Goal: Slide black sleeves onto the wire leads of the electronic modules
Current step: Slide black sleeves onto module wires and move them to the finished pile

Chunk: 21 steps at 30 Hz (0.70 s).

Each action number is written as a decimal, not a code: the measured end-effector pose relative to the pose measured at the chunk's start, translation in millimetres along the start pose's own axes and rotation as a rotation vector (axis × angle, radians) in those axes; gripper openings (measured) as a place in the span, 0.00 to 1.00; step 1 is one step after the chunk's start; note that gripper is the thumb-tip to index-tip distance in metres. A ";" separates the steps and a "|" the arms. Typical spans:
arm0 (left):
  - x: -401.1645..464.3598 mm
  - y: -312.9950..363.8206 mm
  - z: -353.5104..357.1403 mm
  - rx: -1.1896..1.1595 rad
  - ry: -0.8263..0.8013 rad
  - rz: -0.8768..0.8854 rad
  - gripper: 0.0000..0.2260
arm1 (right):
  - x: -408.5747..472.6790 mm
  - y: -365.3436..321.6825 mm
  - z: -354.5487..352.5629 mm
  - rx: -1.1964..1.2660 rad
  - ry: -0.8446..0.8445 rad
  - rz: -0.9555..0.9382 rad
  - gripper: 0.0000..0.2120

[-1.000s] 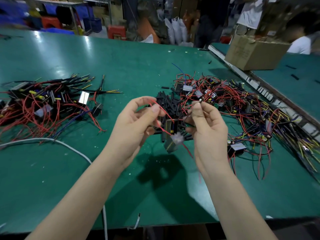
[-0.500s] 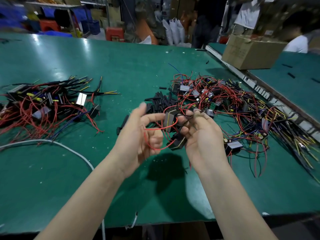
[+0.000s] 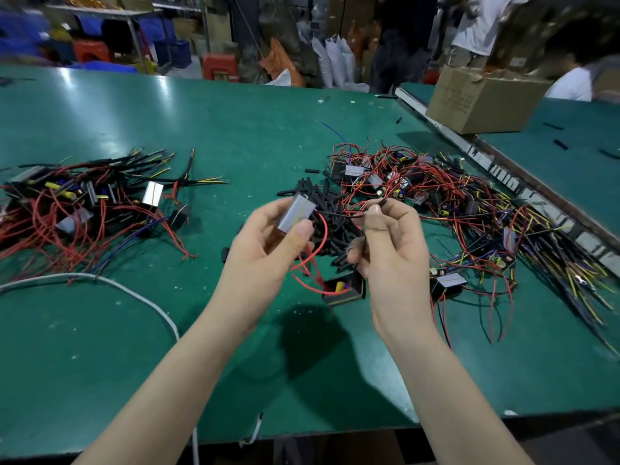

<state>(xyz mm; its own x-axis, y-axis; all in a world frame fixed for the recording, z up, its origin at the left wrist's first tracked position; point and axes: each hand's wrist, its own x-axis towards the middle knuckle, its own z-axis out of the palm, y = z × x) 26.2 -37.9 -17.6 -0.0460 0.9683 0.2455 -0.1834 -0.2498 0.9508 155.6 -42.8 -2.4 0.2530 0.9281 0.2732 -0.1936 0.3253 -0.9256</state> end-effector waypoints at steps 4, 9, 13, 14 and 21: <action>3.9 4.0 -2.5 -0.020 0.022 -0.026 0.13 | 2.2 -3.2 -4.9 -0.027 -0.060 -0.012 0.05; 4.2 7.2 -7.5 0.217 0.180 0.038 0.15 | 5.4 -10.5 -10.8 -0.041 -0.120 -0.039 0.05; -0.2 13.7 -4.4 0.225 0.058 -0.026 0.21 | 4.0 -11.1 -8.4 -0.043 -0.130 0.012 0.05; -0.4 15.0 -3.1 0.215 0.022 -0.051 0.20 | 3.8 -10.9 -6.9 -0.036 -0.133 0.036 0.06; -7.6 7.2 16.1 -0.357 -0.012 -0.160 0.19 | 0.4 -4.5 2.9 0.037 -0.115 0.156 0.05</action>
<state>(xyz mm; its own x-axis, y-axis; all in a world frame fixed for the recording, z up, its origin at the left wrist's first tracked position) 41.0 -47.0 -9.6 0.0225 0.9944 0.1036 -0.5179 -0.0771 0.8520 153.8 -43.4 2.6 0.1081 0.9816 0.1575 -0.2577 0.1806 -0.9492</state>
